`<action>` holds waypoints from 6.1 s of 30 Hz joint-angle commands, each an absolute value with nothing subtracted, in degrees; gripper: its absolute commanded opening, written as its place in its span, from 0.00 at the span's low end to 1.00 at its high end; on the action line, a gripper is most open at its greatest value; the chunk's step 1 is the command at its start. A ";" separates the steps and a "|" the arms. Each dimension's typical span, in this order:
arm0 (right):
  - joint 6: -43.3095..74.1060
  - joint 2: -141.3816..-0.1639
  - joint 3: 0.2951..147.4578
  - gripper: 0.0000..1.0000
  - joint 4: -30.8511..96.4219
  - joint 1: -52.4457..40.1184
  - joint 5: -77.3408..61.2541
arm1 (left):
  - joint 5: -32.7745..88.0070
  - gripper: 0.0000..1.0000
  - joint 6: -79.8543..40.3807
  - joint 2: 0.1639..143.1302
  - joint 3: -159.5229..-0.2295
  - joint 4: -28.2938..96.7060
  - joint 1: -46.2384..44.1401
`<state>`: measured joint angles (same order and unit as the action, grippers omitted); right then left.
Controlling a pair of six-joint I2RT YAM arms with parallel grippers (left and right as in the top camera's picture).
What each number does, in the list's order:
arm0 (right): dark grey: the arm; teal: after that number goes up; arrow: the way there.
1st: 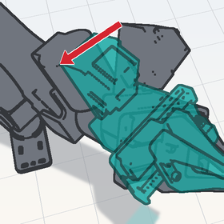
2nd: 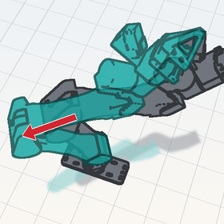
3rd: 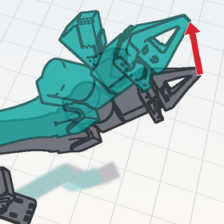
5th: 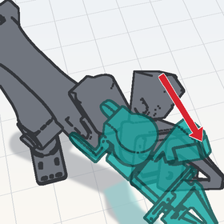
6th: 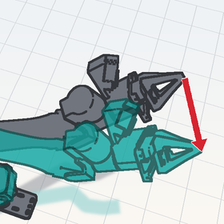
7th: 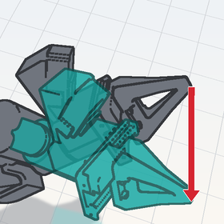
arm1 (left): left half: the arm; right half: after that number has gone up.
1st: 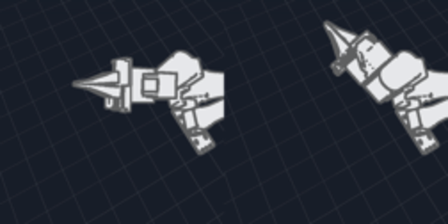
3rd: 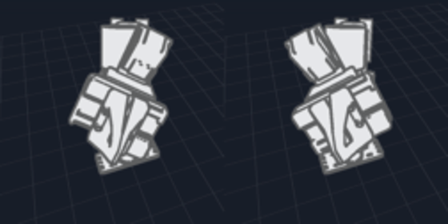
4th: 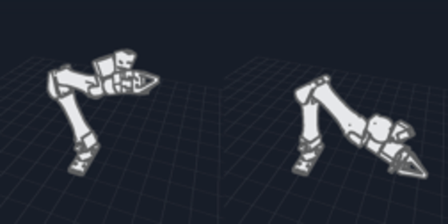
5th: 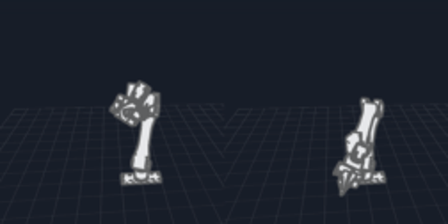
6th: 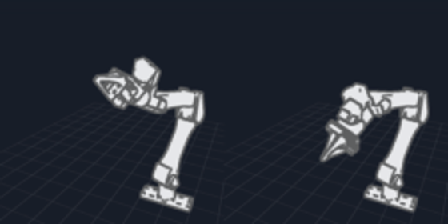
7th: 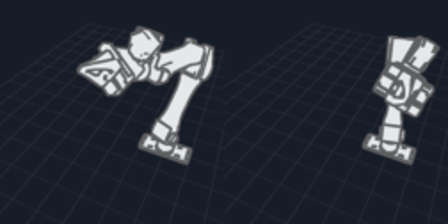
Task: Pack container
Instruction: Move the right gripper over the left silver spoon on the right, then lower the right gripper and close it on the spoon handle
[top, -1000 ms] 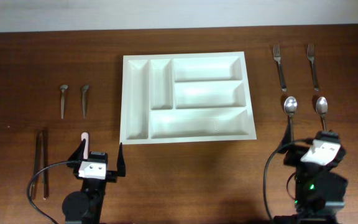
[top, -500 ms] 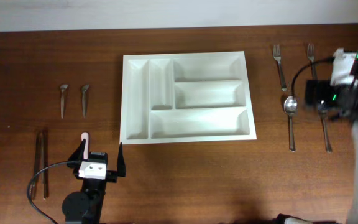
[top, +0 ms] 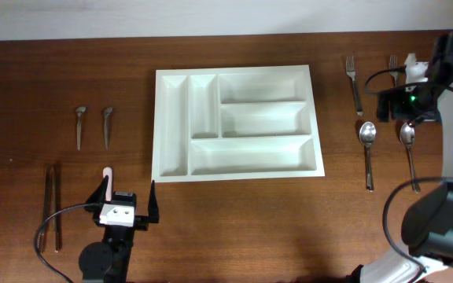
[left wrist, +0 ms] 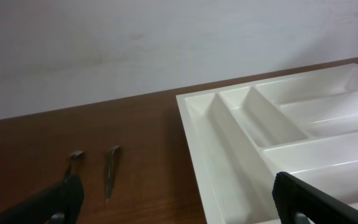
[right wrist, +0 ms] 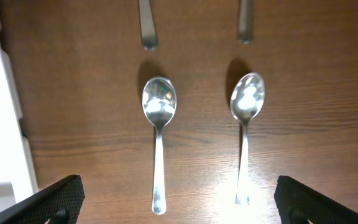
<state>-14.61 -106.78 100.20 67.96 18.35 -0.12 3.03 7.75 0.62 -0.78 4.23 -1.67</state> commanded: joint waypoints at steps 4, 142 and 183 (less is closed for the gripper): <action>-18.65 -114.61 101.45 0.99 70.83 18.39 -0.91 | 3.27 0.99 8.47 0.34 -0.47 4.34 -1.32; -19.25 -119.44 73.28 0.99 46.24 18.39 -10.33 | 3.25 0.99 8.47 0.34 -0.47 4.34 -1.32; -19.22 -119.46 73.28 0.17 45.63 18.39 -9.87 | 3.25 0.99 8.47 0.34 -0.47 4.34 -1.32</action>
<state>-19.53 -115.24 75.29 44.95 18.72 -7.22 3.03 7.75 0.62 -0.78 4.23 -1.67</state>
